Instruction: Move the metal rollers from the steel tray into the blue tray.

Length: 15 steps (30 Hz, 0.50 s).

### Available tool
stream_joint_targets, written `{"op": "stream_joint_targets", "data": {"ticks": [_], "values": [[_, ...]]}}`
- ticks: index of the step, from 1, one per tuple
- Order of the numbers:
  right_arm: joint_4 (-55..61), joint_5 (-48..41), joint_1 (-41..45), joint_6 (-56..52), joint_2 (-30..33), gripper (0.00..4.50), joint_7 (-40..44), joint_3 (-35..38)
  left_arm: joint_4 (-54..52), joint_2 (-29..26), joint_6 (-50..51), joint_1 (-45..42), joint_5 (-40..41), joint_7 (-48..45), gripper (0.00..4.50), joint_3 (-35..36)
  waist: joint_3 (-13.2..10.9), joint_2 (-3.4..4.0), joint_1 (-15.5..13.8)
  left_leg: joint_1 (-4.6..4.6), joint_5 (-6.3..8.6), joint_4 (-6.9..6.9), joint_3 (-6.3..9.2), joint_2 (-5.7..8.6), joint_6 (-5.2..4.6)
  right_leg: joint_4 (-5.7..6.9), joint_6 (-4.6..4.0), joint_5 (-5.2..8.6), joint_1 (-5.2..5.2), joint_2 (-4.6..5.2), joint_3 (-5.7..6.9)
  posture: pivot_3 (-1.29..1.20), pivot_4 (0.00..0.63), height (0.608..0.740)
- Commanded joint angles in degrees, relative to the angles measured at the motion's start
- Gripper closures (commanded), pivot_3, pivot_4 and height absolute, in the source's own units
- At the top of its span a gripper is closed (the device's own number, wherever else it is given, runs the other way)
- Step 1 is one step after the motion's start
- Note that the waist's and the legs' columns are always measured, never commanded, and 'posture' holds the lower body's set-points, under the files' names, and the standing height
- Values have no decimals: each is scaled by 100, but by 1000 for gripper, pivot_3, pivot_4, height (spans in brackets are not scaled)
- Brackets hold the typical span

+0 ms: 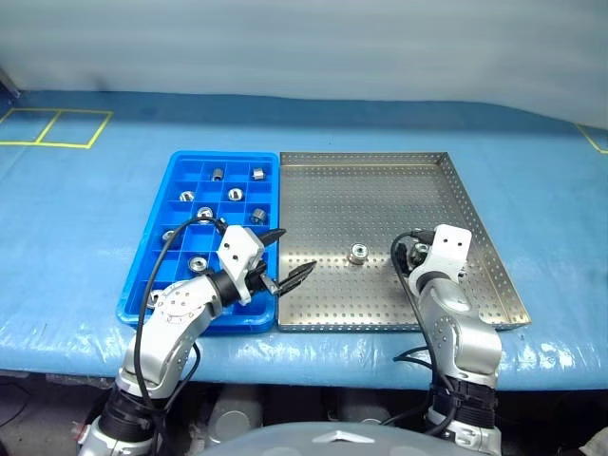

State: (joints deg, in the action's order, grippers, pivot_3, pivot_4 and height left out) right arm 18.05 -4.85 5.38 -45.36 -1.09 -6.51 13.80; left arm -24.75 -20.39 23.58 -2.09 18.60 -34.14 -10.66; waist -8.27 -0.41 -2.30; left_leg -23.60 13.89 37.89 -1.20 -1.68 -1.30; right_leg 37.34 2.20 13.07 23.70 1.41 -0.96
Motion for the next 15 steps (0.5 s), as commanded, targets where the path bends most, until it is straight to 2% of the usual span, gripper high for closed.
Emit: {"op": "stream_joint_targets", "data": {"ticks": [1, 3, 4, 15], "values": [[82, 10, -11, 121, 70, 1922, 27, -76, -146, 43, -79, -16, -2, 38, 0, -20, 0, 0, -5, 0, 0, 0, 0, 0, 0, 0, 0, 0, 0, 0, 0, 205, 150, 740], [92, 0, -26, 117, 87, 2603, 41, -73, -164, 53, -68, -13, 4, 62, 0, -35, 0, 0, -6, -1, 0, 0, 0, 0, 0, 0, 0, 0, 0, 0, 0, 209, 150, 740], [99, -7, -30, 112, 98, 2789, 44, -73, -171, 57, -63, -13, 6, 73, 0, -39, 0, 0, -7, -1, 0, -1, 0, -1, 0, -1, 0, 0, 0, 0, 0, 209, 150, 740], [997, -122, 299, -382, 562, 2792, 542, -661, -241, 171, -132, -6, 12, 335, 0, 124, -4, 3, -15, -5, 0, -3, 0, -1, 0, -1, 1, 0, 5, 0, 0, 229, 150, 740]]}}
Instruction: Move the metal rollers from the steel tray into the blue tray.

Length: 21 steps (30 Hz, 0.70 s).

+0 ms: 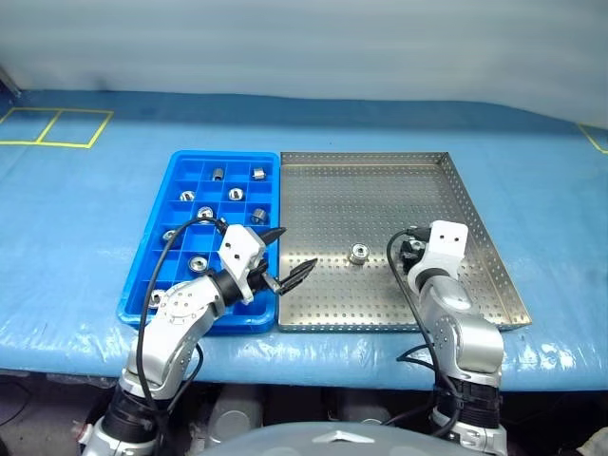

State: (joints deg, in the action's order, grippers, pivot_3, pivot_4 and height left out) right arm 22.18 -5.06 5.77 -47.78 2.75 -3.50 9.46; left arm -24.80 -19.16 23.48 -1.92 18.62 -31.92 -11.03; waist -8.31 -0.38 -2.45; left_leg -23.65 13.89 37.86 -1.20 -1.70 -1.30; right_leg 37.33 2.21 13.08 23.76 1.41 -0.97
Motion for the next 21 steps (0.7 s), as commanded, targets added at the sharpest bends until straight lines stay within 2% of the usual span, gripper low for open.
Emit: {"op": "stream_joint_targets", "data": {"ticks": [1, 9, 13, 17, 21], "values": [[693, -131, 334, -225, 267, 2792, 346, -331, -244, 59, -128, -26, 25, 153, 0, 211, -1, 0, -1, 0, 0, 0, 0, 0, 0, 0, 0, 0, 0, 0, 0, 237, 150, 740], [1039, -207, 1242, -842, 938, 2792, 1093, -1409, -430, -78, -203, 243, -32, 480, 0, 772, -5, -5, -79, -2, 0, -7, 5, 5, 0, -6, -1, 0, 0, -3, 6, 313, 150, 740], [936, -253, 1549, -1166, 705, 2792, 1068, -1670, -666, -239, -151, 550, 73, 520, 0, 1158, -7, -8, -235, -6, 0, -19, 11, 3, 0, -11, 11, -7, 5, 0, 11, 362, 150, 740], [805, -357, 1693, -1276, 491, 2792, 1267, -2258, -973, -368, -89, 1004, 219, 542, 0, 1642, -9, -10, -357, -11, 0, -29, 19, -2, 0, -22, 9, -7, 7, 3, 19, 417, 150, 740], [668, -360, 1754, -1286, 360, 2792, 1344, -2555, -1089, -443, -16, 1173, 256, 576, 0, 1813, -10, -10, -553, -15, 0, -32, 25, -5, 0, -35, 3, 3, 3, 9, 26, 443, 150, 740]]}}
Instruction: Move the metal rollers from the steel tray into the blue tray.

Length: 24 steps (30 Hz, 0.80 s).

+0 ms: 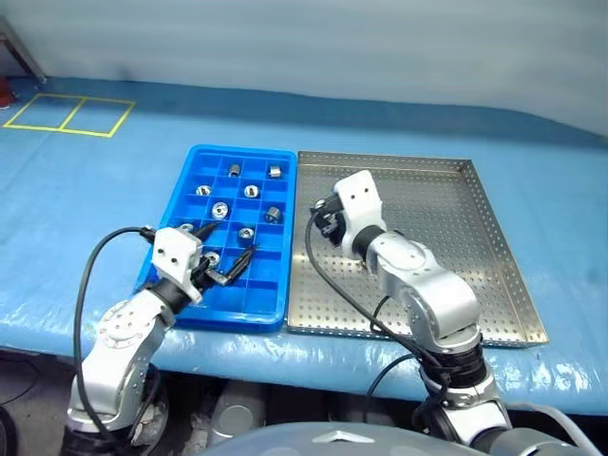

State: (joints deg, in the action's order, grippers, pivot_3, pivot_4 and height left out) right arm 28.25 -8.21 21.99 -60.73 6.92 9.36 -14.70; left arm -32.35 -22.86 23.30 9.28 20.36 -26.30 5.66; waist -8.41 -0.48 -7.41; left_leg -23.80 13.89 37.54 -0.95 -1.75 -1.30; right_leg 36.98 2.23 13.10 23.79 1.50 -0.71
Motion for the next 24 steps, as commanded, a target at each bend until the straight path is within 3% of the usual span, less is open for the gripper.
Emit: {"op": "stream_joint_targets", "data": {"ticks": [1, 6, 22, 24], "values": [[35, -67, 157, 3, -117, 2792, 85, -216, -384, -90, 17, 104, 132, 0, 0, 193, 0, 0, -86, -1, 0, 0, 0, 1, 0, -2, -2, 2, -1, 2, 0, 451, 150, 740], [-62, -161, 184, 7, -342, 2792, 166, -395, -490, -98, 98, 233, 227, 40, 0, 287, -2, -1, -258, -1, 0, 0, 0, 1, 0, -6, -1, 2, -1, 5, 3, 463, 150, 740], [237, -378, -554, -368, -117, 2792, 347, -568, -402, -92, 198, 30, 221, -85, 0, 19, -2, -1, -577, -6, 2, -2, 1, 4, 2, -11, -6, 9, 2, 1, 17, 419, 150, 740], [336, -442, -620, -427, -101, 2052, 334, -471, -384, -102, 198, 14, 228, -129, 0, -7, -2, -1, -591, -6, 2, -2, 0, 4, 2, -11, -7, 9, 2, 1, 18, 404, 150, 740]]}}
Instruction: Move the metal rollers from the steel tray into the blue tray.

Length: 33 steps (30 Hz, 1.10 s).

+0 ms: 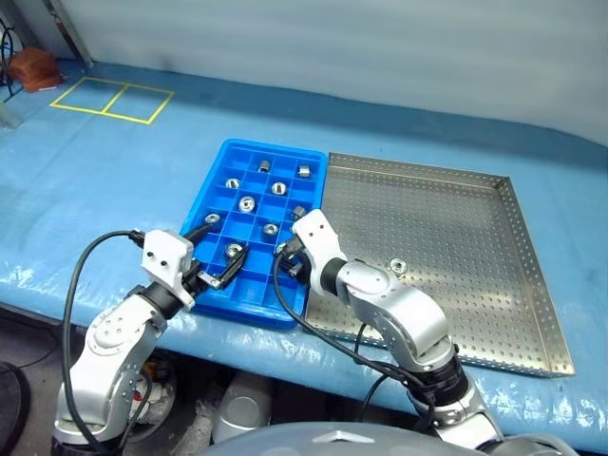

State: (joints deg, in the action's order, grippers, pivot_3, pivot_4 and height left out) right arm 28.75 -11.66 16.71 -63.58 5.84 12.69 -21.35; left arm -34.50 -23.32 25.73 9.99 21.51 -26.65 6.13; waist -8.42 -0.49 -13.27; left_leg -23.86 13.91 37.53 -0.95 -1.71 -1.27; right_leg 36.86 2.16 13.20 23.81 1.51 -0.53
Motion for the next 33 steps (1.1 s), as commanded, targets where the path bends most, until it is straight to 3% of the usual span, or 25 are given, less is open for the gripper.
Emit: {"op": "stream_joint_targets", "data": {"ticks": [1, 6, 7, 17, 26, 33], "values": [[336, -124, -123, -166, 14, 1810, -9, 233, -153, -50, -48, -68, 102, -104, 0, -69, 0, 0, -9, 0, 0, 0, 0, -1, 0, -1, 0, 0, 0, 0, 0, 404, 150, 740], [641, -161, -282, -246, 0, 133, -168, 427, -18, -19, -56, -213, 108, -256, 0, -259, 0, -1, -8, -1, 0, 1, 0, -2, 0, -4, 0, 1, -2, 5, 1, 357, 150, 740], [686, -169, -298, -256, 4, 35, -181, 456, 6, -13, -56, -240, 101, -268, 0, -292, 0, -1, 4, 0, 0, 2, 0, -2, 0, -4, 0, 1, -2, 6, 1, 357, 150, 740], [1492, -47, -984, -255, -35, 35, -850, 2180, 407, 44, -117, -696, 139, -640, 0, -669, -1, 1, 350, -9, 0, 1, -1, 4, 0, -3, -1, 1, 2, 2, 1, 251, 150, 740], [859, 306, -1265, 324, -300, 35, -1329, 2243, 793, 88, -114, -1211, 140, -993, 0, -977, -1, 0, 899, 5, 0, 1, -7, 4, 0, 2, -3, 1, -3, -3, -10, 173, 150, 740], [258, 351, -1165, 731, -473, 35, -1309, 2061, 885, 73, -152, -1324, 100, -1112, 0, -1064, -1, 0, 1045, 6, -1, 1, -8, 3, -1, 7, -1, -1, -3, -6, -18, 167, 150, 740]]}}
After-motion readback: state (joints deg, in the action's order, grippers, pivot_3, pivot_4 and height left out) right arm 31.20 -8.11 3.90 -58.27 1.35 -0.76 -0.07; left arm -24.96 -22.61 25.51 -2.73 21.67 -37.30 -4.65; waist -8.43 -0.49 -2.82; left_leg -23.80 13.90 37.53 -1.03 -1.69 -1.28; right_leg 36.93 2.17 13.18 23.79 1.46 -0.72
